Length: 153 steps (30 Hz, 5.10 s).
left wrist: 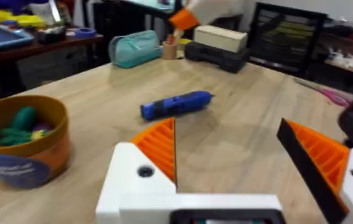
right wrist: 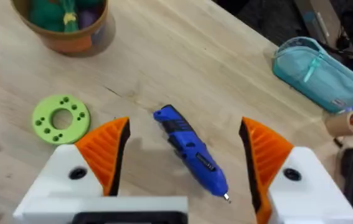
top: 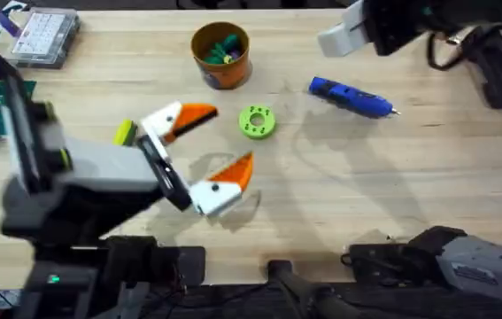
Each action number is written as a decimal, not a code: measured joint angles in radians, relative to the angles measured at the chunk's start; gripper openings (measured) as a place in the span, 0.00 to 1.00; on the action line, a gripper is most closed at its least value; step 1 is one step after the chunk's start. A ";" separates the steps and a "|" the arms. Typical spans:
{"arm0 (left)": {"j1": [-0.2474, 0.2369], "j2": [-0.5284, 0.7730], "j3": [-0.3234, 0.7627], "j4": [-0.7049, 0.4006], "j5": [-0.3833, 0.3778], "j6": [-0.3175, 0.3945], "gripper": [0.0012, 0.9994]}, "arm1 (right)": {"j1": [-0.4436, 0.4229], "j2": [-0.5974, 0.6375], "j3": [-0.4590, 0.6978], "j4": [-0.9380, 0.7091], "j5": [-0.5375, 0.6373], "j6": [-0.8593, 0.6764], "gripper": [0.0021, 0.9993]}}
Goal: Pick up the gripper from the table and insert it into the empty holder that is missing its gripper. Then pick up a screw, insert it into the mounting hole, and use the screwdriver to tighten it. Finally, clean up the table by picking up the vegetable and placing it into the bucket.
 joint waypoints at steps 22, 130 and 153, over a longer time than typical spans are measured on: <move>0.418 0.711 0.731 -0.848 -0.184 0.451 0.99 | 0.000 -0.110 0.000 -0.257 0.001 0.135 0.99; 0.301 1.668 1.500 -1.178 -0.798 0.488 0.03 | 0.000 -0.110 0.000 -0.236 0.005 0.105 1.00; 0.301 1.668 1.500 -1.178 -0.798 0.488 0.03 | 0.000 -0.110 0.000 -0.236 0.005 0.105 1.00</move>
